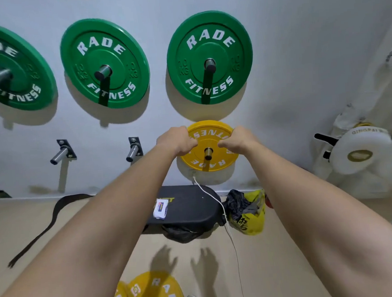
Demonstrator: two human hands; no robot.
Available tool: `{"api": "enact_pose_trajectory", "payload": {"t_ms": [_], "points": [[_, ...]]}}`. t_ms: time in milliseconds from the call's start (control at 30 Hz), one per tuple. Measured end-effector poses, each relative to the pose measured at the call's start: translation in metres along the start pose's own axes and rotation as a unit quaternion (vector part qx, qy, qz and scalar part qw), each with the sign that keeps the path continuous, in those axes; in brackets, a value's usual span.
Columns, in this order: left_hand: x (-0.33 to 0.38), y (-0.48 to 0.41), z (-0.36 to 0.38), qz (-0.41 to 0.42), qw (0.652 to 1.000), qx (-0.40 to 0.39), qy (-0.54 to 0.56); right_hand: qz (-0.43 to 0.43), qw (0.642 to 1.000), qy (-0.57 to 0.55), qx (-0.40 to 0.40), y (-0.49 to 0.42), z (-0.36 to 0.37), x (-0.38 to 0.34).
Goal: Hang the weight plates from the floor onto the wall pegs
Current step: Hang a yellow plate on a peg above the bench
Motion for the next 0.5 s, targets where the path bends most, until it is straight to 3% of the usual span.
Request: {"api": "enact_pose_trajectory", "payload": {"t_ms": [300, 500], "points": [[-0.016, 0.13, -0.026, 0.006, 0.999, -0.008, 0.032, -0.026, 0.999, 0.021, 0.027, 0.126, -0.019, -0.031], [-0.065, 0.179, -0.049, -0.001, 0.999, -0.008, 0.035, -0.029, 0.999, 0.038, 0.025, 0.179, 0.0, -0.064]]}}
Point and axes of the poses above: each hand's wrist, its own y-axis away from the middle knuckle, its own z-axis out of the palm, x = y × z, the point moved 2 cm from there along -y, towards the middle knuckle, and after that the axes turned 8 degrees about y, right-handed, at the moved point
